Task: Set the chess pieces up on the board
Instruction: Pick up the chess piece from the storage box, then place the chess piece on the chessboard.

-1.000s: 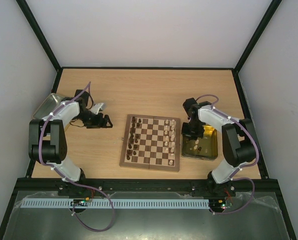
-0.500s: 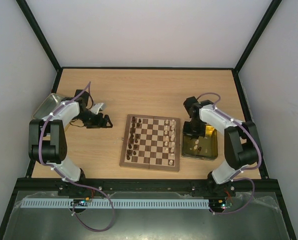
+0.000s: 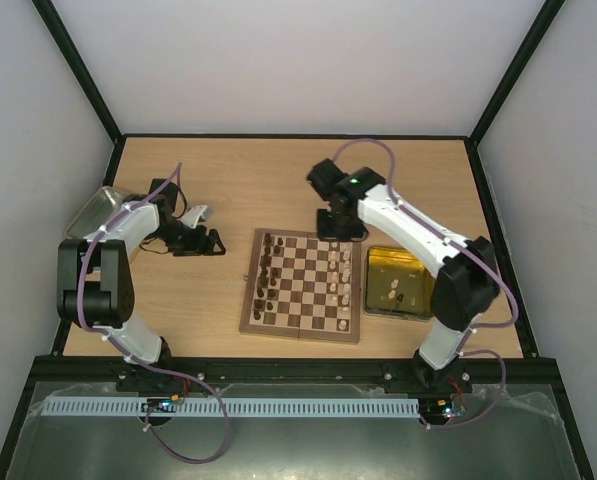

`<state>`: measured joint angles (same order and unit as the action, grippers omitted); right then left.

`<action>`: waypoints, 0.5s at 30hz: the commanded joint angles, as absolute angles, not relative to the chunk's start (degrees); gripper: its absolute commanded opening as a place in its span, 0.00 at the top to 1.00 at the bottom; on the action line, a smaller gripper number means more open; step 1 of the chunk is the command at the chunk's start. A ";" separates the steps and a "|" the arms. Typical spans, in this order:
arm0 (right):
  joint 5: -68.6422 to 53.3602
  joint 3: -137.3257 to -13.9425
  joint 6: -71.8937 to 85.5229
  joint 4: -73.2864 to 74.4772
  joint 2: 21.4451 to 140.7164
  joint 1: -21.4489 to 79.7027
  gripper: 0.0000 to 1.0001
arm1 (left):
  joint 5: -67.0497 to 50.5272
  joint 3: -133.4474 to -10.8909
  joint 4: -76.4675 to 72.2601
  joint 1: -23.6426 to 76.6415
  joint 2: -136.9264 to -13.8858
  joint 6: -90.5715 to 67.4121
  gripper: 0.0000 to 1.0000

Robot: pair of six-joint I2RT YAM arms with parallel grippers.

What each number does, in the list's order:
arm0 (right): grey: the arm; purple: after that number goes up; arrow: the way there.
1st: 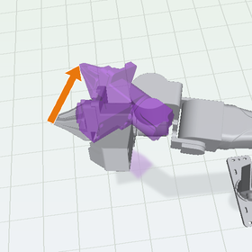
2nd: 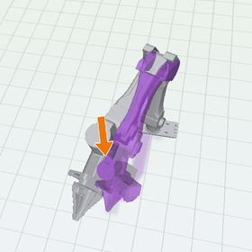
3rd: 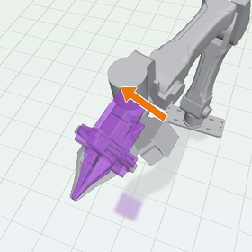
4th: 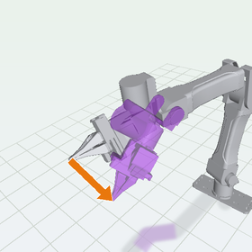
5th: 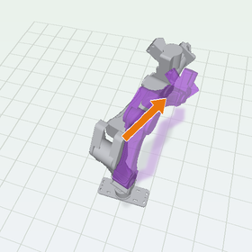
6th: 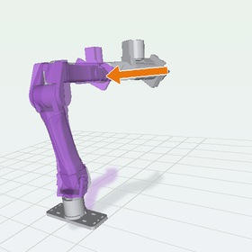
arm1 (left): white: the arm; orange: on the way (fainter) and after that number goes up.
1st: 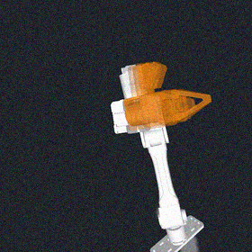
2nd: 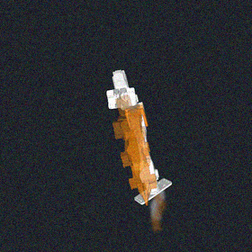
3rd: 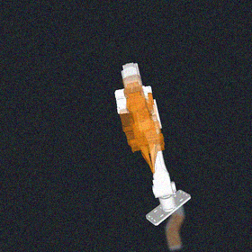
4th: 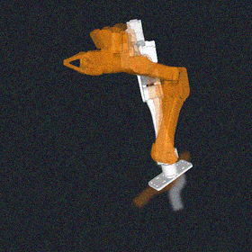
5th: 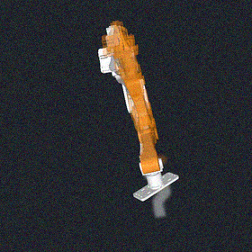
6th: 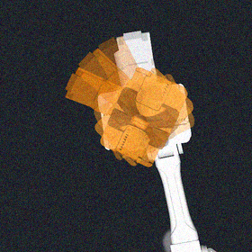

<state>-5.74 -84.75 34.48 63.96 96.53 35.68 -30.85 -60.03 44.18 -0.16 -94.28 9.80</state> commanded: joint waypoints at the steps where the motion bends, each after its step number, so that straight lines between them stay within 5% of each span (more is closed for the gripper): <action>1: -6.84 -97.28 38.11 67.74 105.00 41.31 0.98 | -30.69 -59.41 44.47 0.09 -92.38 9.32 0.16; 15: -12.99 -112.80 39.27 65.41 122.20 47.90 0.98 | -30.59 -59.40 44.39 0.00 -91.42 9.39 0.16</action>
<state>-11.94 -110.89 38.15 64.05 121.43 46.63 -30.41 -60.03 44.03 -0.16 -93.12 9.80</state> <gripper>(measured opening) 0.059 0.844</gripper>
